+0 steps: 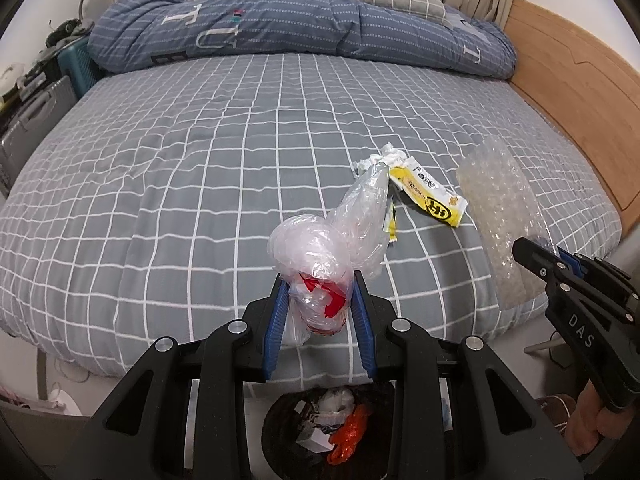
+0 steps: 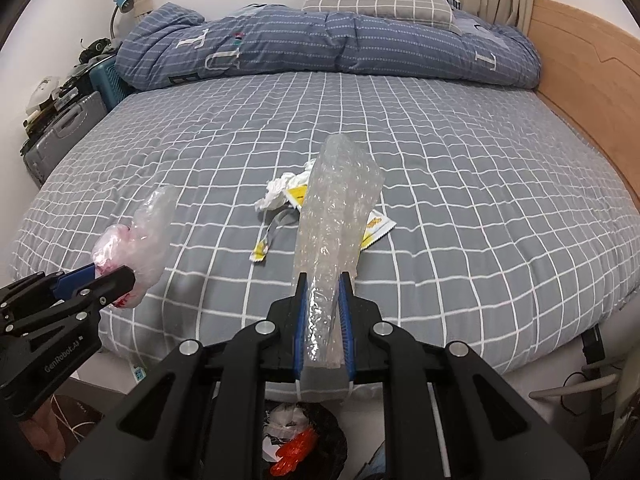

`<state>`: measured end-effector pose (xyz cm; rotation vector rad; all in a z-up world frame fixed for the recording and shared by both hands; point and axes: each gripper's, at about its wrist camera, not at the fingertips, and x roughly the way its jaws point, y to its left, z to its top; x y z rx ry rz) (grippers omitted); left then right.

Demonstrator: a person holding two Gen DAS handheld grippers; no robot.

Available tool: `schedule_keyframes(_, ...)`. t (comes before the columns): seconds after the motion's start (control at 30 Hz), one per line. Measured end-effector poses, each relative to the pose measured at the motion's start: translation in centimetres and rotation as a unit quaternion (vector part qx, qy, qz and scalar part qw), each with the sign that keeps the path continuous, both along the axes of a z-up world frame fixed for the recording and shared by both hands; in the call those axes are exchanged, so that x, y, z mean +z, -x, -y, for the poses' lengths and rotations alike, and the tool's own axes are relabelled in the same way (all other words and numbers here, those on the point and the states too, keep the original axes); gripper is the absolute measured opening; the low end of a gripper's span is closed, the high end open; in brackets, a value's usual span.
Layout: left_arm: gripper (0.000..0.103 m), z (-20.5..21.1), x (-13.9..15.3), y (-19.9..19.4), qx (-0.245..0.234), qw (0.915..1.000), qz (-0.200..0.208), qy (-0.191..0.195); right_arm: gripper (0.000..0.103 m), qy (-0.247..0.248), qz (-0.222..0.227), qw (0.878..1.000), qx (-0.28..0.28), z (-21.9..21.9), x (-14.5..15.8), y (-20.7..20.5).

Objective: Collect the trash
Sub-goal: 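Lift the plastic bag and bubble wrap and carry both over the black bin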

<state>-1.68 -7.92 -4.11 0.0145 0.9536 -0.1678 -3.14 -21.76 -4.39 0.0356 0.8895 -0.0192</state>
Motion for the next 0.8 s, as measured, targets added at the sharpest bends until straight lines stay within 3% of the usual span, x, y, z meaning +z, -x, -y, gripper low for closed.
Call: schedule_keyframes(0.8,0.031,-0.3,-0.1,5.0,0.005,1.0,-0.005,0.0,0.014,0.002,-0.01,1.0,0.017,-2.0,-0.2,5.7)
